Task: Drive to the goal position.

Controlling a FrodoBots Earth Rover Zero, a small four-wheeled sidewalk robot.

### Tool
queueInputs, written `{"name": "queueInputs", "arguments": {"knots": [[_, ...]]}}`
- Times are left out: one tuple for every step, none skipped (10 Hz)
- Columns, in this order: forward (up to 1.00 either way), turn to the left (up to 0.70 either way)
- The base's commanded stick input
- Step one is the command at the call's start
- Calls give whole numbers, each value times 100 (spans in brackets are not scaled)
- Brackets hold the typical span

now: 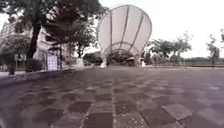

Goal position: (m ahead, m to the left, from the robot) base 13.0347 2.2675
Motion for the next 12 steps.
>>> {"name": "queueInputs", "arguments": {"knots": [[100, 0], [100, 0], [100, 0], [100, 0], [100, 0], [100, 0], [100, 0], [100, 0], [100, 0], [100, 0], [100, 0], [100, 0]]}}
